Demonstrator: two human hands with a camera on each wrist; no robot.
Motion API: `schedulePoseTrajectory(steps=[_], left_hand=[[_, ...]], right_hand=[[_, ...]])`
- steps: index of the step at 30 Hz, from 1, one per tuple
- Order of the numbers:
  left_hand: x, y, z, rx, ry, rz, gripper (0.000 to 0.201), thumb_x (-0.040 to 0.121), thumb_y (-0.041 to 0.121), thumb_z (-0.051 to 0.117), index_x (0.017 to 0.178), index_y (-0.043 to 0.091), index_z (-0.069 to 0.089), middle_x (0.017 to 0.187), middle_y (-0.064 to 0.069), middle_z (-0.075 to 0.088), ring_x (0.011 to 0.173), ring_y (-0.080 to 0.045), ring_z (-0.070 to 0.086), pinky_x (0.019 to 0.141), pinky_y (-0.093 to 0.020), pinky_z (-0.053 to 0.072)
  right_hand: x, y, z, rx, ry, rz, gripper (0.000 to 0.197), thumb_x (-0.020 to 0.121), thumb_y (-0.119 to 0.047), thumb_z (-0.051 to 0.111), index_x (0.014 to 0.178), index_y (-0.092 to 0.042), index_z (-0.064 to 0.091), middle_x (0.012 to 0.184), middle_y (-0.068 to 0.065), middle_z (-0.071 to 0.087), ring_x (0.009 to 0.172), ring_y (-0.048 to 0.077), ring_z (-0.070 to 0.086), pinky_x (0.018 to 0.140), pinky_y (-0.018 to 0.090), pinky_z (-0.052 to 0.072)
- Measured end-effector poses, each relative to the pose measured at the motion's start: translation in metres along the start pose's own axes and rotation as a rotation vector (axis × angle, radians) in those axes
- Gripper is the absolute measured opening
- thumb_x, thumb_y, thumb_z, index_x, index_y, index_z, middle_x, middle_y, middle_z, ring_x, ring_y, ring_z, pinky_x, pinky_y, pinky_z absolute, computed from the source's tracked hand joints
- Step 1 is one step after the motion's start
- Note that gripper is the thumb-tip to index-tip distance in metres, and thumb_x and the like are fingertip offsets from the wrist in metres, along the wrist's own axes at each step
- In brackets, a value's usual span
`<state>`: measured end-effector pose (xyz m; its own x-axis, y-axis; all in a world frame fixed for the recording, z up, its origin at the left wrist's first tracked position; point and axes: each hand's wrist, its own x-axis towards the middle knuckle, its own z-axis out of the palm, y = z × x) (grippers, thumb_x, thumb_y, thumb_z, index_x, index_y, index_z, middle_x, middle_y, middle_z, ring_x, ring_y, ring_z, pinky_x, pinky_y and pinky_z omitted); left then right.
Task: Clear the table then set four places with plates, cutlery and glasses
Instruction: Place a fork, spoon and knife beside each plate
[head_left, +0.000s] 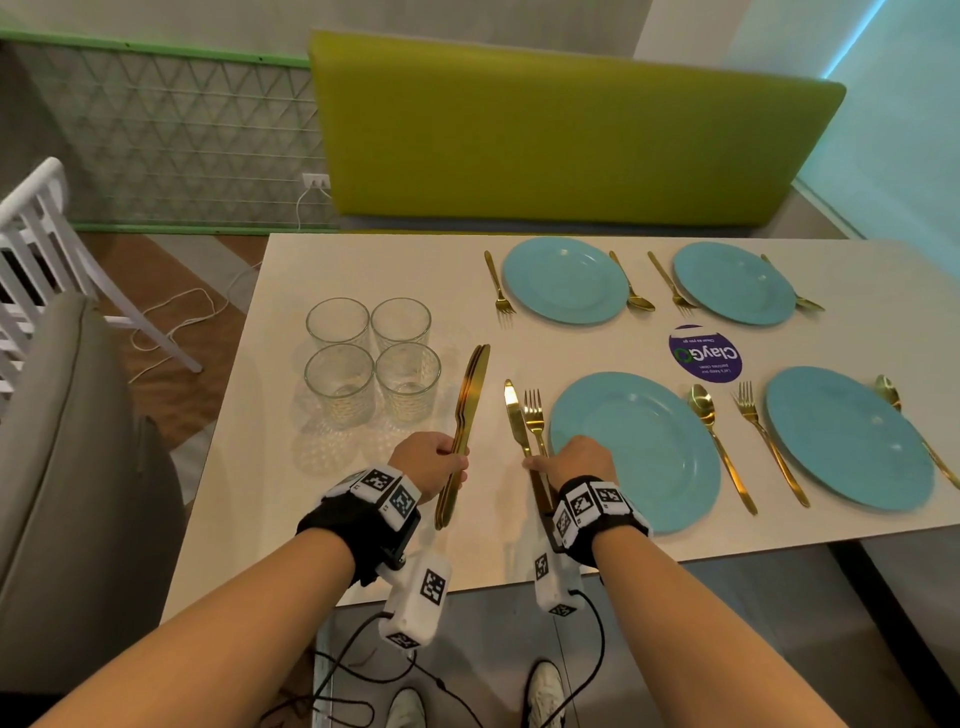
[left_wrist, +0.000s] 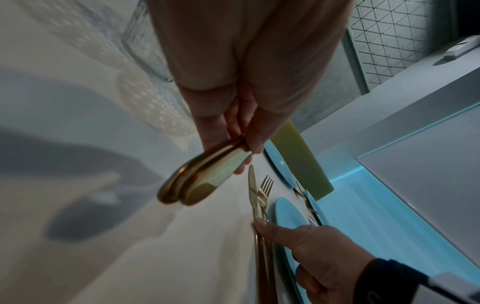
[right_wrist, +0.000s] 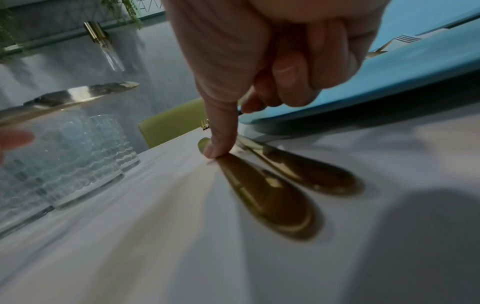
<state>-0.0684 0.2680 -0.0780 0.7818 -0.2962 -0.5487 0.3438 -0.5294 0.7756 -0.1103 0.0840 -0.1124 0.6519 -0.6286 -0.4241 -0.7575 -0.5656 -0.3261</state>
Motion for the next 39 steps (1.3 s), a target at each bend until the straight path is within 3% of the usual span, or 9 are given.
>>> schedulePoseTrajectory(steps=[8, 13, 17, 19, 22, 27, 33, 36, 39], left_hand=[[-0.002, -0.001, 0.001, -0.005, -0.001, 0.002, 0.023, 0.092, 0.008, 0.054, 0.111, 0.000, 0.061, 0.090, -0.010, 0.062, 0.082, -0.020, 0.061, 0.086, -0.032, 0.053], [0.000, -0.001, 0.004, -0.010, 0.005, 0.004, 0.022, 0.091, 0.008, 0.054, 0.110, 0.000, 0.062, 0.091, -0.011, 0.063, 0.084, -0.021, 0.061, 0.093, -0.038, 0.053], [0.002, 0.002, 0.008, -0.045, -0.007, -0.002, 0.022, 0.090, 0.007, 0.055, 0.109, -0.002, 0.062, 0.087, -0.011, 0.063, 0.083, -0.023, 0.062, 0.094, -0.042, 0.053], [0.002, 0.007, 0.010, -0.053, -0.021, 0.003, 0.021, 0.090, 0.007, 0.055, 0.108, -0.001, 0.063, 0.087, -0.011, 0.063, 0.083, -0.023, 0.062, 0.094, -0.042, 0.053], [0.000, 0.018, 0.014, -0.086, -0.061, 0.015, 0.014, 0.089, 0.007, 0.057, 0.099, 0.002, 0.065, 0.080, -0.007, 0.064, 0.082, -0.024, 0.064, 0.094, -0.044, 0.053], [-0.005, 0.042, 0.032, -0.058, -0.173, 0.047, 0.014, 0.084, 0.006, 0.063, 0.071, 0.011, 0.066, 0.078, -0.013, 0.068, 0.087, -0.034, 0.068, 0.091, -0.048, 0.053], [-0.005, 0.069, 0.072, 0.079, -0.227, 0.152, 0.007, 0.082, 0.018, 0.067, 0.079, 0.014, 0.071, 0.088, -0.014, 0.071, 0.092, -0.032, 0.068, 0.091, -0.046, 0.053], [0.005, 0.084, 0.093, 0.104, -0.228, 0.182, 0.016, 0.085, 0.021, 0.064, 0.096, 0.013, 0.073, 0.089, -0.007, 0.072, 0.085, -0.022, 0.066, 0.083, -0.033, 0.054], [0.019, 0.101, 0.115, 0.079, -0.230, 0.157, 0.011, 0.081, 0.025, 0.066, 0.071, 0.023, 0.073, 0.073, 0.002, 0.068, 0.078, -0.020, 0.066, 0.079, -0.030, 0.053]], right_hand=[[-0.004, 0.000, -0.002, -0.004, 0.000, 0.005, 0.053, 0.073, -0.054, 0.071, 0.063, -0.014, 0.038, 0.063, -0.001, 0.045, 0.051, 0.011, 0.043, 0.042, 0.021, 0.029], [-0.006, 0.001, -0.016, -0.054, -0.018, -0.036, 0.055, 0.075, -0.058, 0.067, 0.060, -0.013, 0.040, 0.059, -0.001, 0.043, 0.050, 0.010, 0.040, 0.043, 0.020, 0.028], [-0.006, 0.006, -0.030, -0.092, -0.049, -0.051, 0.049, 0.076, -0.056, 0.066, 0.079, -0.009, 0.050, 0.074, 0.002, 0.052, 0.073, 0.017, 0.053, 0.069, 0.026, 0.046], [-0.007, 0.009, -0.036, -0.105, -0.056, -0.065, 0.048, 0.077, -0.055, 0.065, 0.076, -0.010, 0.047, 0.074, 0.002, 0.050, 0.075, 0.017, 0.051, 0.074, 0.028, 0.045], [-0.014, 0.009, -0.047, 0.064, -0.064, -0.108, 0.042, 0.079, -0.047, 0.067, 0.066, -0.017, 0.041, 0.066, -0.004, 0.043, 0.061, 0.009, 0.042, 0.060, 0.019, 0.037], [-0.034, -0.003, -0.063, 0.237, -0.141, -0.257, 0.026, 0.085, -0.048, 0.060, 0.083, -0.022, 0.060, 0.084, 0.000, 0.065, 0.059, 0.008, 0.053, 0.053, 0.017, 0.040], [-0.030, 0.017, -0.082, 0.428, -0.175, -0.205, 0.011, 0.087, -0.027, 0.064, 0.082, -0.018, 0.064, 0.082, 0.003, 0.067, 0.058, 0.011, 0.055, 0.050, 0.020, 0.044], [-0.013, 0.036, -0.098, 0.475, -0.180, -0.186, 0.017, 0.088, -0.025, 0.063, 0.072, -0.020, 0.061, 0.074, -0.003, 0.064, 0.057, 0.010, 0.054, 0.048, 0.019, 0.042], [0.011, 0.061, -0.119, 0.470, -0.169, -0.170, 0.020, 0.089, -0.023, 0.062, 0.069, -0.019, 0.060, 0.071, -0.004, 0.062, 0.052, 0.010, 0.050, 0.047, 0.020, 0.041]])
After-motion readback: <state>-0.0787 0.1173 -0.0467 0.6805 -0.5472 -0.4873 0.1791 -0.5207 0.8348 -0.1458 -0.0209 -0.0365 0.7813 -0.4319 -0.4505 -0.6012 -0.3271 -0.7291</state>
